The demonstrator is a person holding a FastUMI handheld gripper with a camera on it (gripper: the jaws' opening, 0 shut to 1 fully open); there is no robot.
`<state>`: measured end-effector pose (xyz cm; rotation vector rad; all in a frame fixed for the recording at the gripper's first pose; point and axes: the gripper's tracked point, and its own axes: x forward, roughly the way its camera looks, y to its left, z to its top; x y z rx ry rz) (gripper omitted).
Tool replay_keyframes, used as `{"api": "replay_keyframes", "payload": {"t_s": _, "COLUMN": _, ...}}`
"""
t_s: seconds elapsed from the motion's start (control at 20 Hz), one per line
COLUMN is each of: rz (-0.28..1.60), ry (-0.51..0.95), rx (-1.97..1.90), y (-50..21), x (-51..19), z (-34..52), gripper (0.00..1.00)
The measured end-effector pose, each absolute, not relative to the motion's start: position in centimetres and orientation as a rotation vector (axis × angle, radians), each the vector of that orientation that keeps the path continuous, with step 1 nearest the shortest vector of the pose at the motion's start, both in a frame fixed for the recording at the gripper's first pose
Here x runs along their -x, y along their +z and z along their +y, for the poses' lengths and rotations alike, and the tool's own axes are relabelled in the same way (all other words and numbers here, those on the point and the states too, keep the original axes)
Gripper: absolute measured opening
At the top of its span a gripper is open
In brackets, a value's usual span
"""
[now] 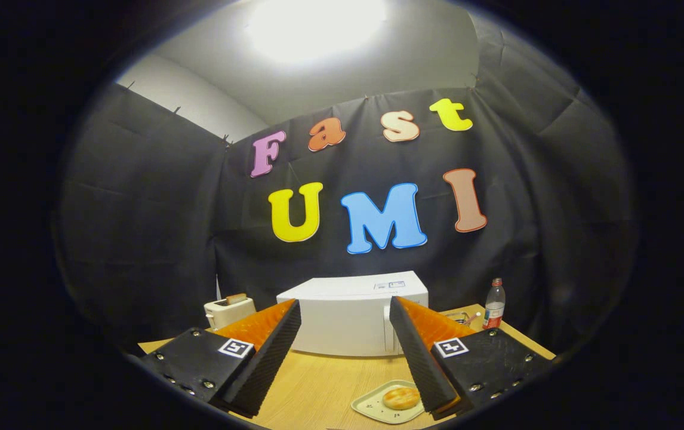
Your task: Open the microwave, put the food inside, and close the microwave door.
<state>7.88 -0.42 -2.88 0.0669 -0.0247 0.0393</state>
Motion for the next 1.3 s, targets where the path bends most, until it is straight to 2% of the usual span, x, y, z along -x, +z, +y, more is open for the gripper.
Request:
{"api": "replay_keyframes", "payload": {"t_s": 0.75, "rz": 0.085, "ry": -0.065, "rx": -0.107, "y": -12.3, "x": -25.6, "z": -4.2, "gripper": 0.94}}
{"api": "replay_keyframes", "payload": {"t_s": 1.3, "rz": 0.185, "ry": -0.162, "rx": -0.042, "y": -18.2, "x": -33.2, "z": -6.7, "gripper": 0.97}}
